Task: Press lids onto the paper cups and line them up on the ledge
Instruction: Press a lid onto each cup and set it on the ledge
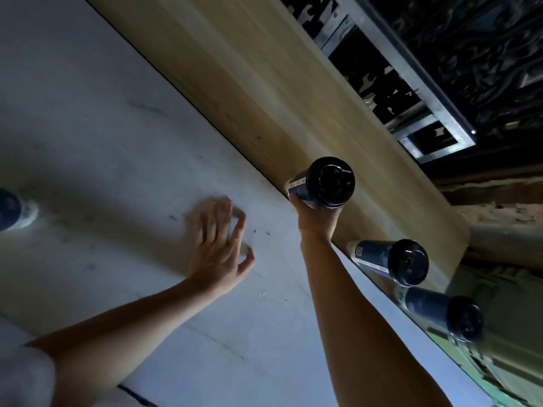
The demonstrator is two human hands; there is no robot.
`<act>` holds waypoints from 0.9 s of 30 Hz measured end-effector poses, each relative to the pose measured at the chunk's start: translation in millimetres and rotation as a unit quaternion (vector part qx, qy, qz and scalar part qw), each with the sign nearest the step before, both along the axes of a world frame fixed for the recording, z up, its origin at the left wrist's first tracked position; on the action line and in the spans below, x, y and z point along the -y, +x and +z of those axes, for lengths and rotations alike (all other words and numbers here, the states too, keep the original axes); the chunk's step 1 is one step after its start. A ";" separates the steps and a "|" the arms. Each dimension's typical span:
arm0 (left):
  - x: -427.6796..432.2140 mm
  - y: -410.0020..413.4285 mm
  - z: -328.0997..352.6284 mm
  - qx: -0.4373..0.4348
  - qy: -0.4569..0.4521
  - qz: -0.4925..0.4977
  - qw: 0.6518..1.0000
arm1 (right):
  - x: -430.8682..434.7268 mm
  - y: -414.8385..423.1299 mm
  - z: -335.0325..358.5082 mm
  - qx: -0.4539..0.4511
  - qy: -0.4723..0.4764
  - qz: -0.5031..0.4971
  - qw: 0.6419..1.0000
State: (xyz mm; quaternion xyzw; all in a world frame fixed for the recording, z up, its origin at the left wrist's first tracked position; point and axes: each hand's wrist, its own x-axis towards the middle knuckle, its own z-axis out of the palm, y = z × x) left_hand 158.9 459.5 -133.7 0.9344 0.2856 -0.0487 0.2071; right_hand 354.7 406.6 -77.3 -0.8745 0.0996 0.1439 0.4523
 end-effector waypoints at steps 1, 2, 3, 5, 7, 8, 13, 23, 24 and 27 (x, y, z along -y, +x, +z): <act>-0.2 0.8 2.6 -0.007 -0.004 0.001 1.000 | 1.0 -0.6 1.2 -0.006 0.004 -0.005 1.000; -0.6 1.3 4.9 -0.008 -0.008 0.002 1.000 | 2.7 -2.0 3.6 -0.011 0.000 -0.008 1.000; -2.0 1.9 7.3 -0.011 -0.013 0.001 1.000 | 5.1 -4.9 6.8 -0.016 -0.014 -0.010 1.000; -5.9 0.4 13.9 -0.026 -0.023 -0.016 0.999 | 14.0 -19.1 13.3 -0.026 -0.065 0.002 0.998; -7.4 -9.4 22.5 -0.037 -0.011 -0.050 0.998 | 31.0 -47.0 15.3 -0.007 -0.134 0.071 0.988; -6.8 -17.4 27.0 -0.041 0.000 -0.068 0.997 | 40.7 -66.3 15.4 0.001 -0.175 0.122 0.977; 15.1 -88.9 44.7 -0.076 0.003 -0.114 0.991 | 85.4 -193.6 9.6 -0.008 -0.313 0.298 0.902; 8.7 -276.1 60.6 -0.137 0.093 -0.189 0.968 | 126.6 -395.1 21.6 -0.059 -0.334 0.382 0.859; -1.3 -286.7 61.8 -0.140 0.099 -0.186 0.968 | 126.1 -403.5 25.5 -0.063 -0.335 0.385 0.858; -41.7 -309.7 77.4 -0.170 0.086 -0.121 0.974 | 114.2 -419.6 35.6 -0.094 -0.330 0.395 0.852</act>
